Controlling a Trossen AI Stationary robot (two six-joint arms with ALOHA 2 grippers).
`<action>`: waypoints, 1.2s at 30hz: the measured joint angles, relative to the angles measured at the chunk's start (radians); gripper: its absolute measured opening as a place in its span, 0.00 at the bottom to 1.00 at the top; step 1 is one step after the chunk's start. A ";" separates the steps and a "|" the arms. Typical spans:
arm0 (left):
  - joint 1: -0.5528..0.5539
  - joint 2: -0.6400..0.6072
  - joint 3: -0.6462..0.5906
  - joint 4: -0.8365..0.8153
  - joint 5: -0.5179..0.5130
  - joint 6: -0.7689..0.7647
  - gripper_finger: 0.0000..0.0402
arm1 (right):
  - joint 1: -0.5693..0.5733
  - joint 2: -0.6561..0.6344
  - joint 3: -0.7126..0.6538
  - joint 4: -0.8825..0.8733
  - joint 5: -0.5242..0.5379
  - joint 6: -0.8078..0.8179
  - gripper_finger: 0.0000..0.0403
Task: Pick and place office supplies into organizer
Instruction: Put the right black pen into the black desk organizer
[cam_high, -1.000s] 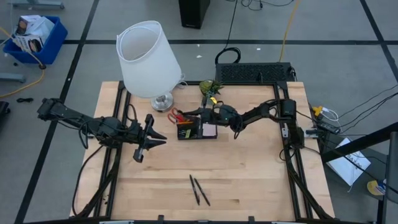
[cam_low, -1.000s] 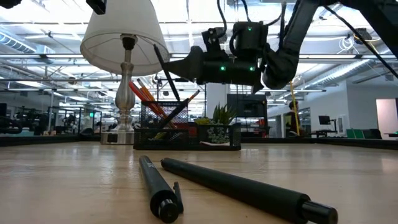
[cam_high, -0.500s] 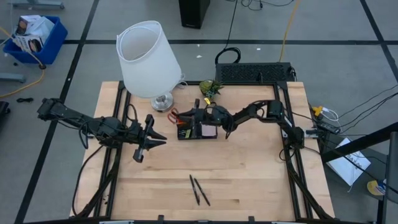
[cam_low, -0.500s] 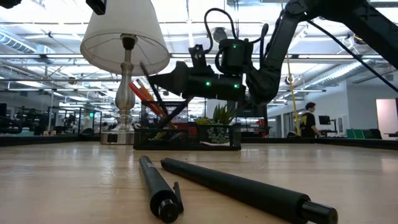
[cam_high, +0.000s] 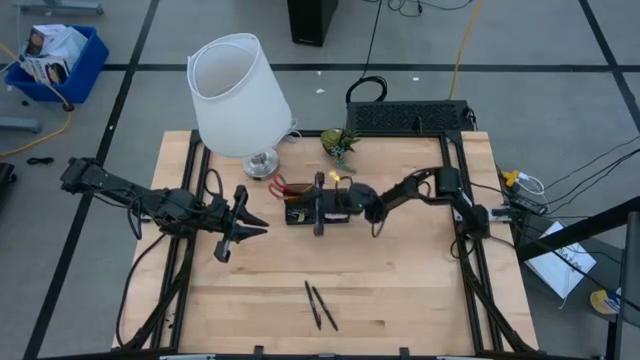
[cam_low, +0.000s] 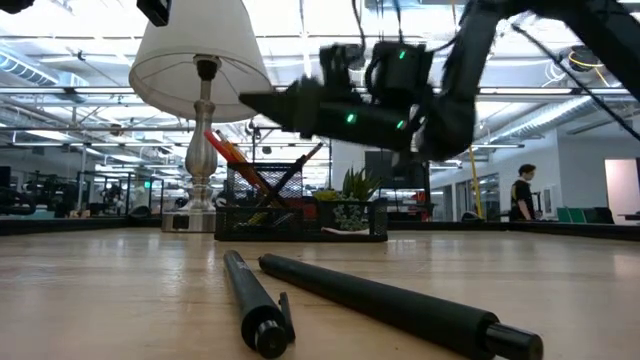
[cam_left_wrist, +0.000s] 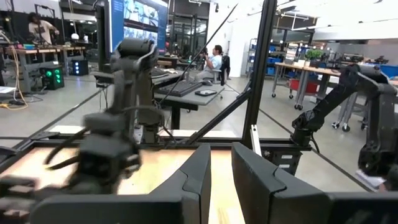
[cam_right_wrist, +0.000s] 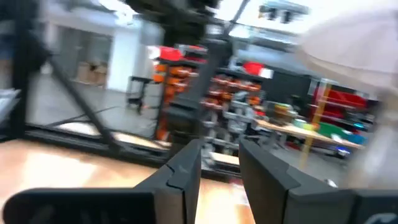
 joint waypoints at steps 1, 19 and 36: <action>0.000 0.000 0.000 -0.002 0.000 0.000 0.17 | 0.020 -0.021 -0.015 -0.014 -0.001 -0.015 0.26; 0.000 0.000 0.000 -0.033 0.000 -0.034 0.17 | 0.364 -0.464 -0.100 -1.070 0.338 0.220 0.25; 0.002 0.063 0.000 -0.046 -0.009 -0.054 0.17 | 0.559 -0.731 -0.651 -0.455 0.427 0.383 0.21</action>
